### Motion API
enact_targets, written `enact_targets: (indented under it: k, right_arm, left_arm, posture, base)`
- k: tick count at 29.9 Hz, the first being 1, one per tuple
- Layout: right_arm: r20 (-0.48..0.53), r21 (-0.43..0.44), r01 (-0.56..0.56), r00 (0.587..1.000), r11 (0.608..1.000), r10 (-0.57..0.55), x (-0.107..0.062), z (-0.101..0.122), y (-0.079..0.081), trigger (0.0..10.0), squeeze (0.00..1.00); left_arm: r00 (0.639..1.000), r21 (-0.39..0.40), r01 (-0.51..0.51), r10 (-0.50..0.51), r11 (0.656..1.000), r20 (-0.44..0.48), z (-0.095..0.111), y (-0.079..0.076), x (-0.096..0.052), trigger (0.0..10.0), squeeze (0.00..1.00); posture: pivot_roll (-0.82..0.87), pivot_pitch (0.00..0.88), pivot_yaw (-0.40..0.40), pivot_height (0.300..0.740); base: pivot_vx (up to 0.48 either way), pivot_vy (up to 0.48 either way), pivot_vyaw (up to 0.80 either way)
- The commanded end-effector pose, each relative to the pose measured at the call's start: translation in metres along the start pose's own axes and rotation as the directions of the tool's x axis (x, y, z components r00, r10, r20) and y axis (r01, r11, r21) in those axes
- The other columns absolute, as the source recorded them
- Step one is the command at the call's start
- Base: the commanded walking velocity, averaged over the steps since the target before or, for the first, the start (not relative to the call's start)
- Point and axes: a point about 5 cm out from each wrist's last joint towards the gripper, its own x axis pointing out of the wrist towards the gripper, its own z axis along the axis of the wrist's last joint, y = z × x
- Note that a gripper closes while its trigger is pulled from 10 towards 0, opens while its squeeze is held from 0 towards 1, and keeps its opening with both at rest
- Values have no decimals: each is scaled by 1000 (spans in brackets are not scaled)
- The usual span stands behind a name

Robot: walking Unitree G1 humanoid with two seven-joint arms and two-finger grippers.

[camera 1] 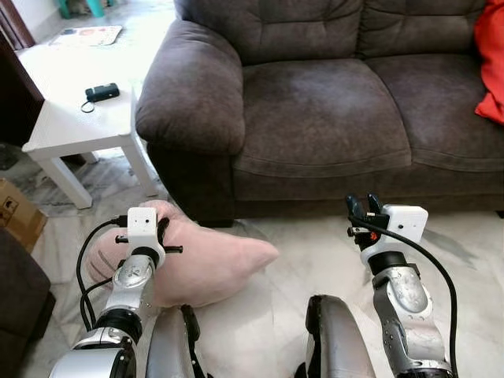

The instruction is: Move the pillow to the sofa from floor

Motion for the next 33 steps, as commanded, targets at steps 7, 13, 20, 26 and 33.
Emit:
enact_targets:
  k: [7, 13, 20, 26, 33]
  right_arm:
    - [3, -1, -6, 1000, 1000, 6, 0, -4, -1, 10000, 0]
    - [5, 1, -2, 1000, 1000, 2, -1, -5, -1, 10000, 0]
    - [3, 2, -5, 1000, 1000, 5, -1, -6, 0, 10000, 0]
    - [1, 4, -5, 1000, 1000, 5, 0, -7, 1, 10000, 0]
    - [-1, 3, -5, 1000, 1000, 5, 0, -8, 0, 10000, 0]
  left_arm:
    - [996, 15, -17, 15, 1000, 93, 19, 7, 3, 10000, 0]
    - [996, 15, -16, 14, 1000, 94, 19, 7, 3, 10000, 0]
    - [996, 16, -15, 14, 1000, 93, 19, 7, 2, 10000, 0]
    - [996, 18, -13, 11, 1000, 94, 19, 6, 3, 10000, 0]
    - [995, 17, -9, 7, 1000, 95, 19, 5, 3, 10000, 0]
  posture:
    - [-27, 40, 46, 518]
    - [-26, 42, 47, 553]
    - [-25, 41, 48, 593]
    - [-23, 38, 49, 633]
    - [-22, 38, 49, 673]
  base:
    - [0, 0, 0]
    - [0, 0, 0]
    - [0, 0, 0]
    - [0, 0, 0]
    - [0, 0, 0]
